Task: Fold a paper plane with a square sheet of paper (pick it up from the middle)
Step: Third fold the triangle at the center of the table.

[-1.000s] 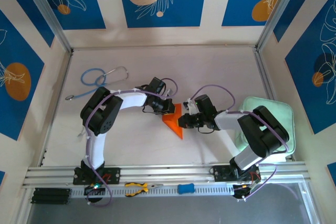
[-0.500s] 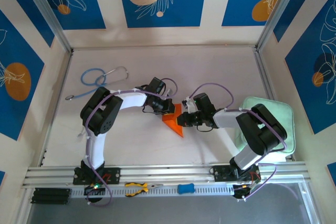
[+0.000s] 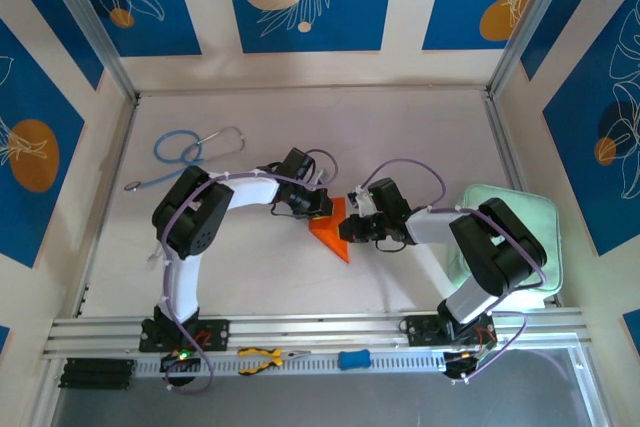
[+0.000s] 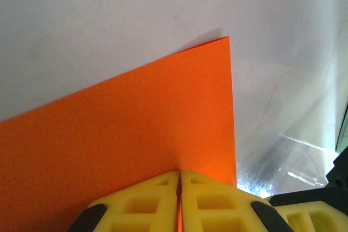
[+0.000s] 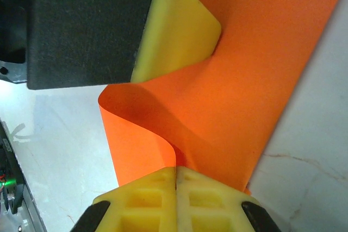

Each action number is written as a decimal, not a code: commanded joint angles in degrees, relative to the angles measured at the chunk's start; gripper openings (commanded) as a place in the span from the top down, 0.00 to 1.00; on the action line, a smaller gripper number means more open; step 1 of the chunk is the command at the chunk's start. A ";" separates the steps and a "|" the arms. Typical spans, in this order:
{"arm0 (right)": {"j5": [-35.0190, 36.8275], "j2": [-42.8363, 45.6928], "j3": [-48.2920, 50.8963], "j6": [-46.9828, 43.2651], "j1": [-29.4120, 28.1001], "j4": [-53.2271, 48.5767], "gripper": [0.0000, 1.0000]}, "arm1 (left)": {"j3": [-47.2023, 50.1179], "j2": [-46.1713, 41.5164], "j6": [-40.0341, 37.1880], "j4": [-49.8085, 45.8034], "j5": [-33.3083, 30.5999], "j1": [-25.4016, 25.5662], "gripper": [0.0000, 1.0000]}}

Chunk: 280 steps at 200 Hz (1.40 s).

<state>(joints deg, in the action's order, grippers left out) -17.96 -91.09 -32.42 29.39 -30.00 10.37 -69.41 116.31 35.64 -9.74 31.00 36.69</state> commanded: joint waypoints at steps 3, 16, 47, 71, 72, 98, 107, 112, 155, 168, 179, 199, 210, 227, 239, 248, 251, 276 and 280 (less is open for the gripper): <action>0.71 1.43 -0.10 -0.58 -0.50 -1.63 0.98 | 1.64 -0.24 0.05 -2.05 -2.83 0.24 0.89; 0.90 1.70 -0.12 -0.57 -0.50 -1.83 0.98 | 1.49 -0.26 0.05 -2.05 -2.87 0.20 0.89; 0.99 1.11 -0.35 -0.82 -0.55 -1.93 0.98 | 1.56 -0.24 0.06 -2.09 -2.82 0.21 0.89; 1.17 0.65 -0.70 -0.83 -0.50 -2.02 0.98 | 1.50 -0.26 0.05 -2.08 -2.73 0.27 0.89; 1.21 0.65 -0.66 -0.83 -0.50 -2.02 0.98 | 1.53 -0.28 0.05 -2.11 -2.76 0.29 0.89; 1.78 0.95 -0.56 -0.83 -0.52 -2.43 0.98 | 1.46 -0.23 0.05 -2.13 -2.83 0.22 0.89; 1.63 1.00 -0.64 -0.91 -0.50 -2.63 0.98 | 1.46 -0.21 0.05 -2.11 -2.79 0.22 0.89; 1.65 1.00 -0.64 -0.85 -0.50 -2.70 0.98 | 1.43 -0.22 0.05 -2.13 -2.79 0.21 0.89; 2.73 1.87 -0.91 -0.62 -0.91 -4.03 0.98 | 1.54 -0.35 0.05 -2.27 -2.85 0.20 0.89; 2.84 1.88 -0.99 -0.71 -0.90 -4.13 0.98 | 1.56 -0.47 0.02 -2.24 -2.79 0.18 0.89; 2.88 1.72 -0.99 -0.80 -0.85 -4.11 0.98 | 1.56 -0.41 0.04 -2.27 -2.81 0.15 0.89; 2.80 1.23 -1.21 -0.93 -0.85 -4.02 0.98 | 1.47 -0.23 0.05 -2.18 -2.71 0.14 0.89; 2.60 0.96 -1.44 -0.95 -0.85 -4.01 0.98 | 1.51 -0.22 0.07 -2.03 -2.67 0.19 0.89; 2.62 0.69 -1.64 -1.08 -0.94 -4.06 0.98 | 1.55 -0.15 0.13 -2.03 -2.62 0.22 0.89; 2.62 0.65 -1.61 -1.17 -0.97 -4.12 0.98 | 1.59 -0.18 0.10 -1.89 -2.57 0.16 0.89; 2.63 0.56 -1.66 -1.20 -0.90 -4.13 0.98 | 1.60 -0.23 0.23 -1.82 -2.55 0.17 0.89; 2.65 0.56 -1.64 -1.18 -0.93 -4.11 0.98 | 1.71 -0.28 0.16 -1.78 -2.56 0.17 0.89; 2.88 0.31 -1.73 -0.99 -1.02 -4.28 0.98 | 1.72 -0.14 0.31 -1.57 -2.47 0.18 0.89; 3.04 0.31 -1.68 -0.98 -1.03 -4.31 0.98 | 1.68 -0.19 0.32 -1.64 -2.49 0.14 0.89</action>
<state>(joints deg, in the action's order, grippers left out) -15.18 -90.87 -33.01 28.97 -30.44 7.22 -69.36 116.31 35.66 -9.65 31.03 36.69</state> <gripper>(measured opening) 0.063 0.111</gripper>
